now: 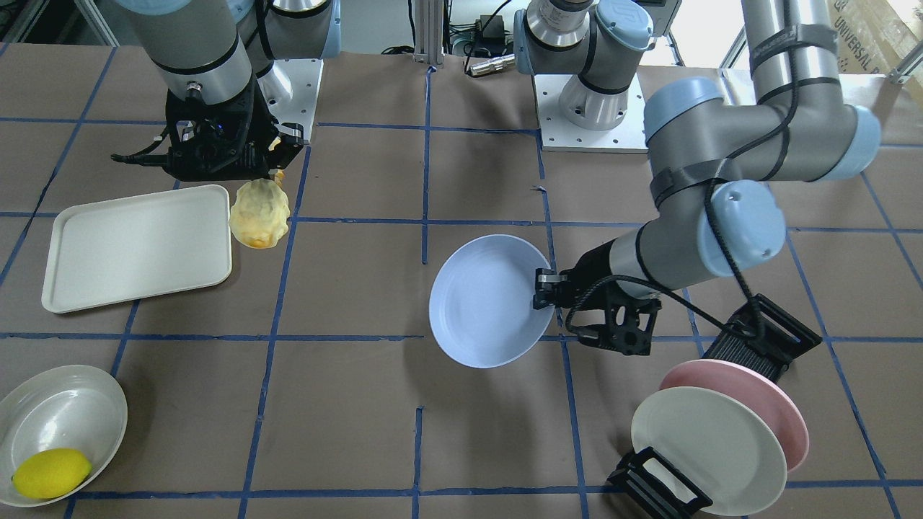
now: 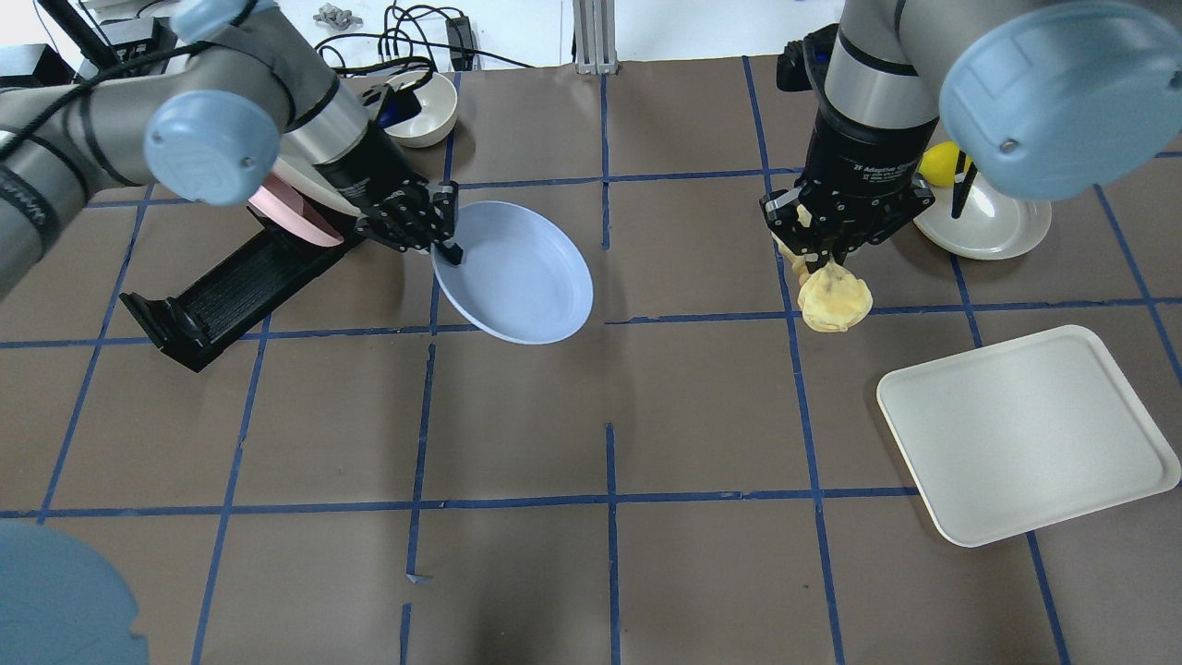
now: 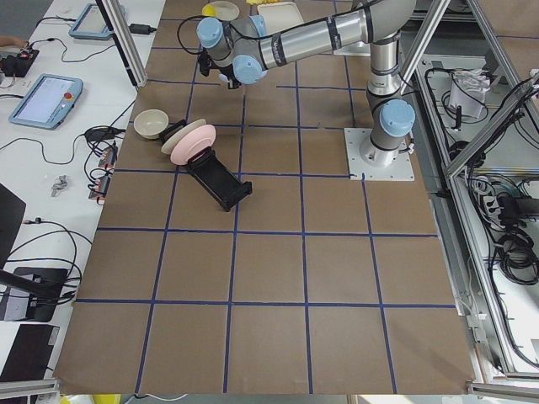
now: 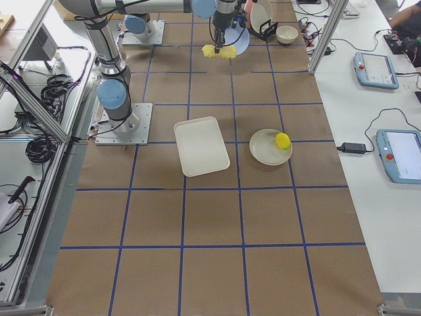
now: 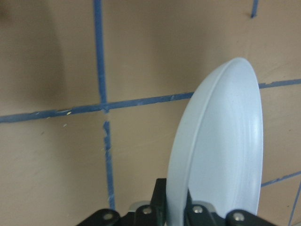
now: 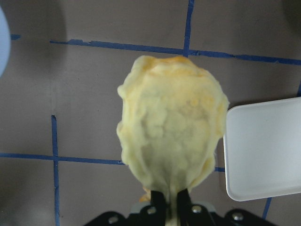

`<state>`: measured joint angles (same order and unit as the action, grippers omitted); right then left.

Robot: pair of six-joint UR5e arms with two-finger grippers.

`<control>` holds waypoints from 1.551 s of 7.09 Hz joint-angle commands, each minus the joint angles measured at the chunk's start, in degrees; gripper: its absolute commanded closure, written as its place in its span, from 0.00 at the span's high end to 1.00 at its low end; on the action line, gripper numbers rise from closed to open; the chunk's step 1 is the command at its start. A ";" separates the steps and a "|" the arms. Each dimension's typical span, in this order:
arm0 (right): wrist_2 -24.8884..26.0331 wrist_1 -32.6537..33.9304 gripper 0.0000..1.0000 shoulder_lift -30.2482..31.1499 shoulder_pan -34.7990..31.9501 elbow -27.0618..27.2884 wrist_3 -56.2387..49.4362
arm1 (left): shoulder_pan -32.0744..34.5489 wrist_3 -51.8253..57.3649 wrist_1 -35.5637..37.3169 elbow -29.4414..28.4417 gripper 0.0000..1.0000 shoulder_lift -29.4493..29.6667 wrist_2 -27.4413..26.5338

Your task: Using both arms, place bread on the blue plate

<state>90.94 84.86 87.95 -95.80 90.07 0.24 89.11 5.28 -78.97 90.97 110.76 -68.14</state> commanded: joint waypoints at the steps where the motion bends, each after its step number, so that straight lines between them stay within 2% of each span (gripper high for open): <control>1: -0.32 -0.14 0.12 -0.15 0.00 0.02 -0.15 | 3.95 -5.53 8.20 2.18 0.13 3.22 2.13; 2: -0.15 -0.22 0.13 -0.33 0.00 0.02 -0.15 | 4.66 -7.37 12.04 4.37 0.13 3.93 6.23; 4: -0.50 -0.31 0.14 -0.68 -0.08 0.20 -0.15 | 5.37 -7.47 21.36 7.11 0.14 6.03 6.10; 5: -0.59 -0.31 0.14 -0.59 -0.09 0.11 -0.15 | 5.54 -7.47 22.88 7.03 0.26 6.92 6.00; 6: -0.85 0.30 0.13 -1.64 -0.35 -0.07 0.28 | 5.72 -9.13 22.89 6.94 0.74 6.40 5.83; 7: -1.72 1.00 0.13 -5.13 -1.48 -1.20 0.55 | 5.63 -11.32 22.72 6.16 0.94 5.01 4.44; 8: -3.12 6.40 0.13 -8.03 -3.41 -2.17 0.81 | 4.68 -11.25 21.59 6.06 1.00 3.43 2.59; 10: -5.24 13.54 0.14 -16.54 -5.35 -5.14 3.25 | 2.22 -10.38 12.40 5.45 1.00 -3.15 -6.26; 11: -5.86 15.84 0.14 -21.11 -7.10 -8.65 3.45 | 1.34 -9.77 8.26 5.01 1.00 -6.23 -8.13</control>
<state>85.97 97.15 72.34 -101.16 84.85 2.80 91.74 -5.14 -65.53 96.48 108.36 -73.02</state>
